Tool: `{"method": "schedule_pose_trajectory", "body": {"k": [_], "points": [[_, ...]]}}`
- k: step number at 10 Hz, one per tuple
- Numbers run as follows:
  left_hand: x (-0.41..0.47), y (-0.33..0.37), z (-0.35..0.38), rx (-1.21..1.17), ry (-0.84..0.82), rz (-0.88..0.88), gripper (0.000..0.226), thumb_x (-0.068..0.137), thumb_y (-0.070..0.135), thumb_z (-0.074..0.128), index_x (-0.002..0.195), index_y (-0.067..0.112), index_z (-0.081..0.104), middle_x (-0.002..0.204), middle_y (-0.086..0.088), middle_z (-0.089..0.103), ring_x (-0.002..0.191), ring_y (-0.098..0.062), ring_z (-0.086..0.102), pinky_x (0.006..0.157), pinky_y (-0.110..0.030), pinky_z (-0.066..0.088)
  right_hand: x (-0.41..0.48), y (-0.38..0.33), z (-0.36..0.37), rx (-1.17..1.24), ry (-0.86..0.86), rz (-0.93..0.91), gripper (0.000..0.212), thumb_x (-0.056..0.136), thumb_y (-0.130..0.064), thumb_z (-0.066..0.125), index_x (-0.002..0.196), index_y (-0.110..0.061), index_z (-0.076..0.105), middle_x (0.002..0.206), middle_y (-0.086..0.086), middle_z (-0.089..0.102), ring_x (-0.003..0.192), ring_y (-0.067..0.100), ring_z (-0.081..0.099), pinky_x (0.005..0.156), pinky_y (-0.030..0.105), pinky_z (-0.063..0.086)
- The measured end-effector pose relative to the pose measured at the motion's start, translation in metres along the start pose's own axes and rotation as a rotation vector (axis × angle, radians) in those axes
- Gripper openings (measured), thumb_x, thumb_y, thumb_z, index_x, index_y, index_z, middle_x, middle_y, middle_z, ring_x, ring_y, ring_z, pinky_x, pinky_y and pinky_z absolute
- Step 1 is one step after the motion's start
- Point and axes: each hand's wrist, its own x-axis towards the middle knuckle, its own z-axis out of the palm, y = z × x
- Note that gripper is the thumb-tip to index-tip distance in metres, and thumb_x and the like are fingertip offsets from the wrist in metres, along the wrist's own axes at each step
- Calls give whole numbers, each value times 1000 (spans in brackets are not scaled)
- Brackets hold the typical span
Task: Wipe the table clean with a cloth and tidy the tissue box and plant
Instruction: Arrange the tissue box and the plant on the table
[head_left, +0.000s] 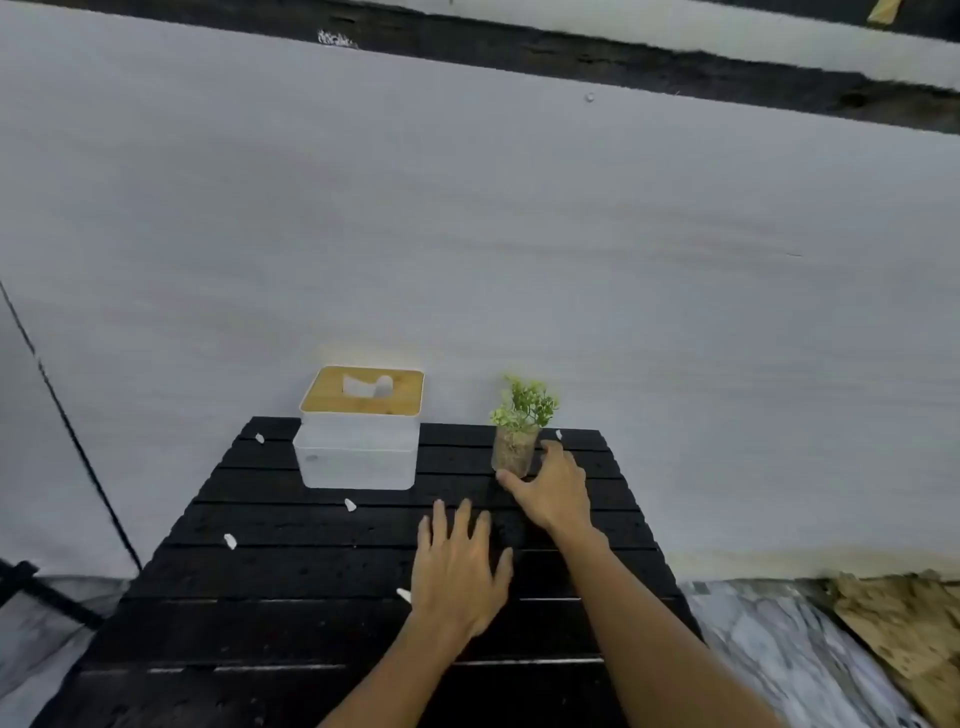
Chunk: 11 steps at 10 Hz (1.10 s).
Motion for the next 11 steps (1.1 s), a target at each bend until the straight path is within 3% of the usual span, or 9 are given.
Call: {"method": "schedule_pose_trajectory", "body": {"k": [1,2,6,11], "points": [[4,-2,15,-15,52,12,66,90,58,24,131,19,58,141,-11,52,134,-39,42,107,-53,38,15,-7,12,63,52,53,91,75,-62,75,144,-13,41,139,12,52,129,37,47,102,49,47],[6,-4,25,-1,169,50,58,88,55,35,118,18,68,128,-10,63,122,-39,55,96,-52,49,23,-9,23,92,95,94,88,76,-60,75,142,-14,40,138,11,52,127,36,48,101,49,47],[7,-7,30,-11,273,62,56,89,54,36,122,18,66,134,-9,59,128,-38,49,102,-51,44,34,1,21,229,254,50,67,66,-55,74,116,-17,50,108,1,62,103,28,59,86,50,53],[6,-6,30,-28,256,52,57,91,55,34,125,20,64,137,-7,57,131,-36,47,104,-51,43,49,45,-19,159,305,176,66,68,-48,79,115,-13,49,105,9,61,106,36,55,89,50,51]]}}
